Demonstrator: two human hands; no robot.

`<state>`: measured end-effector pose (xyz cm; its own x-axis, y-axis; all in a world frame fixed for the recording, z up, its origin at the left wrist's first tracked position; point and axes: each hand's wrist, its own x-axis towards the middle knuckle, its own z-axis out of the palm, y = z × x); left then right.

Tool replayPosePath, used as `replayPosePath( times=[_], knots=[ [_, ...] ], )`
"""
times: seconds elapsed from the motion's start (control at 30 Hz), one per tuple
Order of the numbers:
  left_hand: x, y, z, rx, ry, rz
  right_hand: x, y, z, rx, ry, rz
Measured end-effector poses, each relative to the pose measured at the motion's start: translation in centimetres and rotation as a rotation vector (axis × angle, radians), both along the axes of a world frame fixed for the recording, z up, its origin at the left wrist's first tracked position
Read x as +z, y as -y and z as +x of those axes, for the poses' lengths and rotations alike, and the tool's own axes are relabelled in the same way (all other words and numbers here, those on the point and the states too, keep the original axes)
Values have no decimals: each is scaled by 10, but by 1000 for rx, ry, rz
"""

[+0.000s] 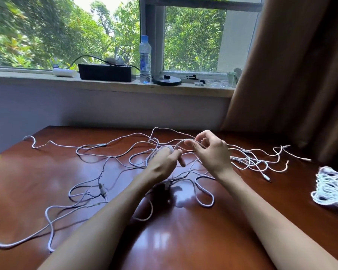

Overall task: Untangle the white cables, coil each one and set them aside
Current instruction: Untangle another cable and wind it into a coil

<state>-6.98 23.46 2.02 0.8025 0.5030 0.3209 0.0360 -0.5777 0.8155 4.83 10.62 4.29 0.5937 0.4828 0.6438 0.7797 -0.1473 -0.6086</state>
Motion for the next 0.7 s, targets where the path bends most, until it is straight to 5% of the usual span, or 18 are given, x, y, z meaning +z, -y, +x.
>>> replayPosePath(
  times=[0.3,0.7],
  knots=[
    [5,-2,5,-232,36,-673,-4,5,11,418,-361,64],
    [5,-8,9,-441,142,-1083,-13,-5,32,96,-201,-28]
  ],
)
